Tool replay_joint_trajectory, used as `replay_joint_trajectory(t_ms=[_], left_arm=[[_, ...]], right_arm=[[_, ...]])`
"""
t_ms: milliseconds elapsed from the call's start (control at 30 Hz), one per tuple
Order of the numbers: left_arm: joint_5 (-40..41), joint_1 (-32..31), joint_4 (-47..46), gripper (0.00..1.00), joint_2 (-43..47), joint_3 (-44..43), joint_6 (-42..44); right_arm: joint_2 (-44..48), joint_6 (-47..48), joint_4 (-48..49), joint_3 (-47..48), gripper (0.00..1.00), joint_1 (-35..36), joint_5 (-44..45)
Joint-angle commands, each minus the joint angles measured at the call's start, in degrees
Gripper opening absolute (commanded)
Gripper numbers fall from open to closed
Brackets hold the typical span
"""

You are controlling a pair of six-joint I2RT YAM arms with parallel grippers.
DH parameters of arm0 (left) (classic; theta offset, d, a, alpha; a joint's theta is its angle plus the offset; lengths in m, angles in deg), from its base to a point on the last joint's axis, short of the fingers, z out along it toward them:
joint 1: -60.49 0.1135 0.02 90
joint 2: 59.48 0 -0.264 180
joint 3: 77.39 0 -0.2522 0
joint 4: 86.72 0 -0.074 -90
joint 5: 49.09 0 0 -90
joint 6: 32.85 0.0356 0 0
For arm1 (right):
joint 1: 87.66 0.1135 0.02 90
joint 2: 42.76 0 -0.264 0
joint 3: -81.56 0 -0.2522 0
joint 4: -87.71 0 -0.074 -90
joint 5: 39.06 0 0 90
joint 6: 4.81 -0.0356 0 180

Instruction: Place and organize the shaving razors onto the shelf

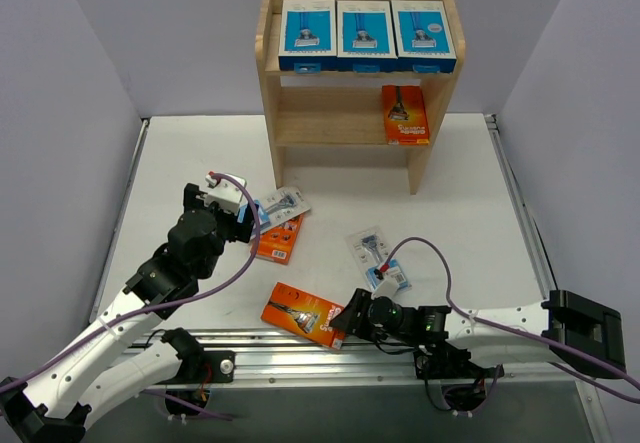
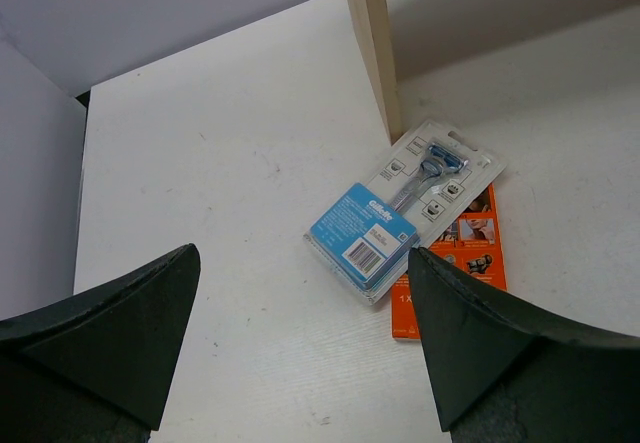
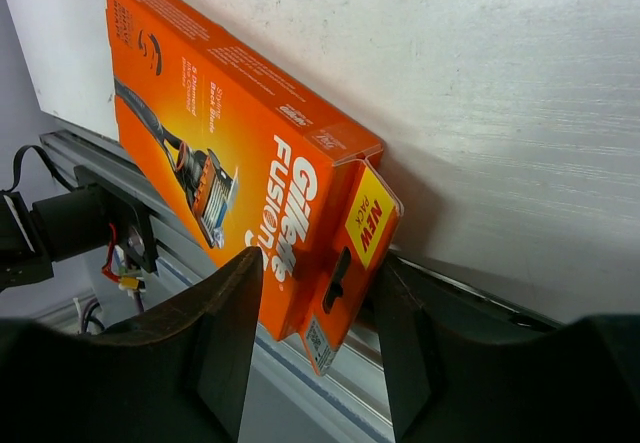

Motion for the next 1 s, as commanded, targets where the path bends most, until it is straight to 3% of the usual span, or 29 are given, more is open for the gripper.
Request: replay_joint_trajectory(t_ms=[0,333,633,967], left_arm=[[-0.88,0.19,-0.81,0.94,0.59,-2.10,-1.08],[-1.23,0.19,-0.72,0.94,1.47,-2.01,-1.34],[-1.41,0.19,-0.72,0.94,1.73,-2.01,-1.52],[-1.58,0.10,-0.90,0.94,2.08,-1.83,-1.96]], right_arm=[[-1.22,-0.76,0.49,1.39,0.44,0.50,1.92],[-4.56,-2.78,2.94,1.40,0.34,1.56,1.48],[-5.71,-4.88,3.39,2.45,0.01,1.91,2.09],[6.50,-10.68,-3.03,3.86,0.00,1.82,10.09]])
